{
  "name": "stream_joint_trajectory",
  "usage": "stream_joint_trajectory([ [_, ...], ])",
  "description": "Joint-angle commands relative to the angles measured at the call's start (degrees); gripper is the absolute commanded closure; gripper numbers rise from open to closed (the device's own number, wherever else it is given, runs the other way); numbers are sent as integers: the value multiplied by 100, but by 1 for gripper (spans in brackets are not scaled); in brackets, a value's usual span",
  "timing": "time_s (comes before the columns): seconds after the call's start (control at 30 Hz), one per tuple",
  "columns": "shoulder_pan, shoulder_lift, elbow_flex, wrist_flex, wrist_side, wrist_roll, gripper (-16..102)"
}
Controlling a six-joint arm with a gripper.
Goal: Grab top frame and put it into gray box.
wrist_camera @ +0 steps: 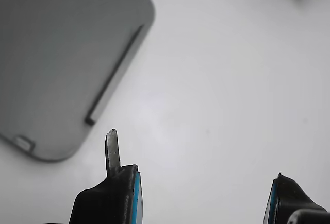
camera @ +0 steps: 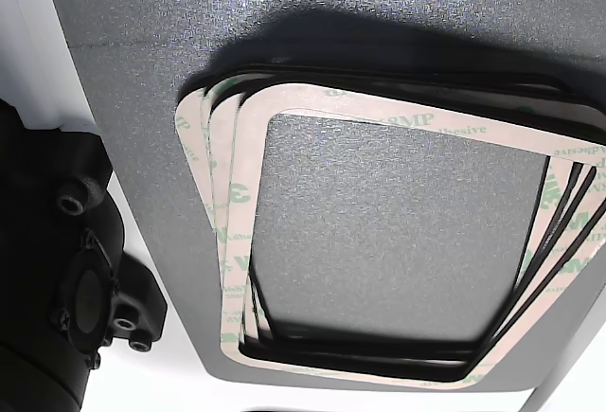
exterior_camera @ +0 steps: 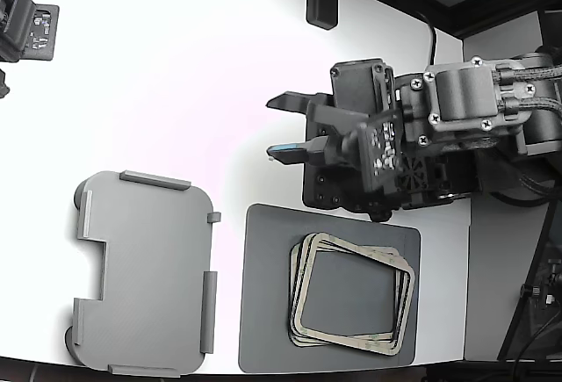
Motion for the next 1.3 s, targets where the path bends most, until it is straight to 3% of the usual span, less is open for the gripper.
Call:
stream_joint_trajectory([
  [0.0, 396, -439, -1204, 615, -9, -1433, -13],
  [0.17, 1195, -940, -1881, 1204, -167, -2487, -14],
  [0.47, 3366, -1600, -2048, 1811, 439, -4078, -6],
  [0.87, 5405, -2452, -1687, 1890, -158, -5027, -7],
  [1.0, 5924, -2725, -1723, 1969, -369, -4922, -12],
  [1.27, 6688, -3709, -2373, 2153, -325, -4579, -14],
])
